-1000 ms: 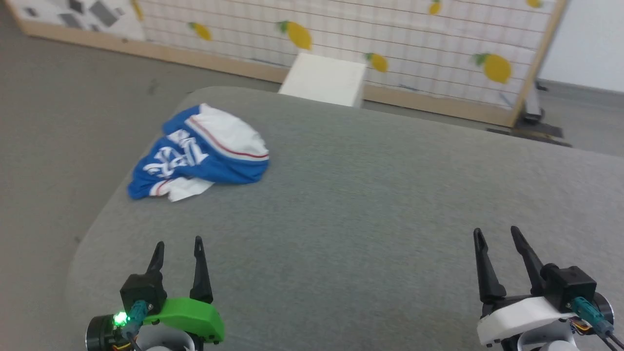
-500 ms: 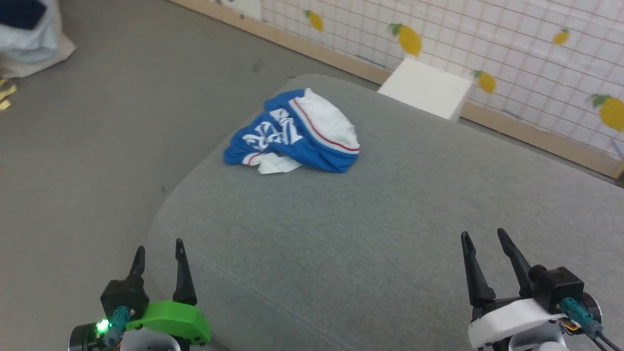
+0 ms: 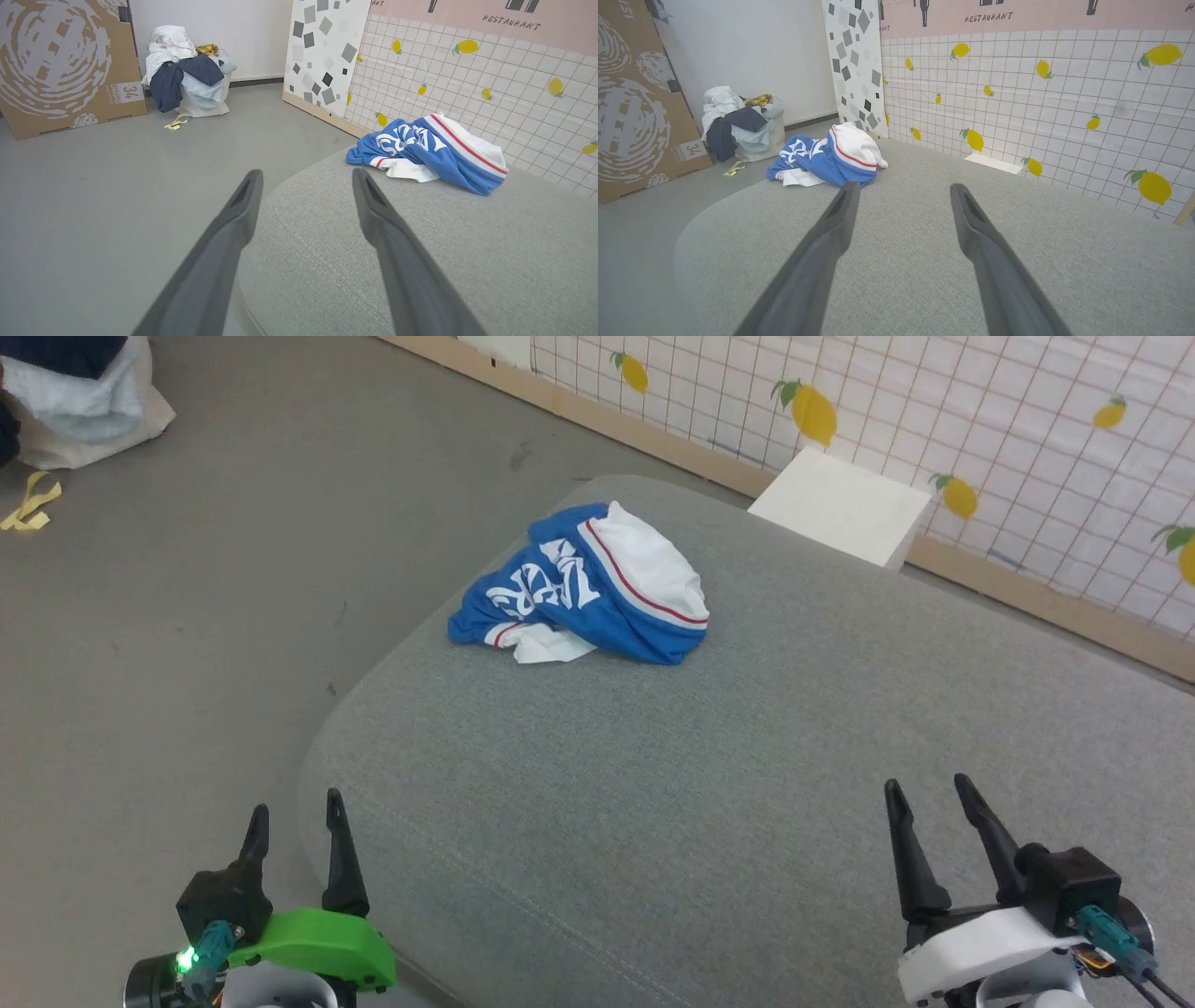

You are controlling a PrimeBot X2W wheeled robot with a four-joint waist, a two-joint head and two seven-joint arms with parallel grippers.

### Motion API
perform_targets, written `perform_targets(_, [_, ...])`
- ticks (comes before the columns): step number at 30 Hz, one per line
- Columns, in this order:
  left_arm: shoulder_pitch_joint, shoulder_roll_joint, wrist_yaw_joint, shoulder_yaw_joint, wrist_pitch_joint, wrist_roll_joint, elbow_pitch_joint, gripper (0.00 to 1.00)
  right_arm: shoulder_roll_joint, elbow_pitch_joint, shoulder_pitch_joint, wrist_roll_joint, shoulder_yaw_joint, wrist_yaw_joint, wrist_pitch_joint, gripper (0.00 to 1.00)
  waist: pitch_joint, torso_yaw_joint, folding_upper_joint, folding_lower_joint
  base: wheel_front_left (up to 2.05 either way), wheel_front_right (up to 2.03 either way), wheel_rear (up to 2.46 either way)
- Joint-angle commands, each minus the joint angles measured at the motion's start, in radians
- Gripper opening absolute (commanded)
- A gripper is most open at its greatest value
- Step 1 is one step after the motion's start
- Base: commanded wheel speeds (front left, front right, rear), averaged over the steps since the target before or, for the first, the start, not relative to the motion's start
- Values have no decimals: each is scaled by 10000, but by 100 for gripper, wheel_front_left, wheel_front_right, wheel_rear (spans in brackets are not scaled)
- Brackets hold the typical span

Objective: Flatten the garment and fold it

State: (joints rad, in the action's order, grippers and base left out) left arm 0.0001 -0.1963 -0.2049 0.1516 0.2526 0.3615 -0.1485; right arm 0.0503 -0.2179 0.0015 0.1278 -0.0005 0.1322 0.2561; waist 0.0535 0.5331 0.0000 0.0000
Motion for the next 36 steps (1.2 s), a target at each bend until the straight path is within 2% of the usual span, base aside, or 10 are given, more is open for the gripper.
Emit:
perform_targets(1, [-26,15,70,-15,66,100,69,100,-1,55,-128,64,-68,-15,57,100,-175,-71,0,0,0,0,0])
perform_targets(7, [-1288,-66,319,-214,-135,439,244,100,-1,418,-527,-205,-184,-15,11,100,-1309,-504,0,0,0,0,0])
perform_targets(13, [-3641,-401,638,-724,-798,1070,148,100,-1,986,-1504,-765,107,-15,-262,100,-3263,-1555,0,0,0,0,0])
perform_targets(16, [-4910,-594,641,-1172,-1474,1629,-108,100,-1,1231,-1976,-885,207,-15,-306,100,-4282,-2145,0,0,0,0,0])
perform_targets(20, [-6327,-1232,689,-1737,-2570,2255,-528,100,-1,1357,-2429,-789,396,-15,-274,100,-5410,-3022,0,0,0,0,0])
perform_targets(25, [-7464,-2313,671,-2146,-4998,3086,-1122,100,-1,1263,-2805,-522,543,-15,-118,100,-6419,-4169,0,0,0,0,0])
perform_targets(30, [-7844,-3375,174,-2576,-7173,3588,-1404,100,-1,1247,-3075,-307,658,-15,0,100,-7013,-5097,0,0,0,0,0])
perform_targets(36, [-7306,-4102,-1221,-3212,-9551,4116,-1374,100,-1,1358,-3262,-30,737,-15,49,100,-7434,-5978,0,0,0,0,0])
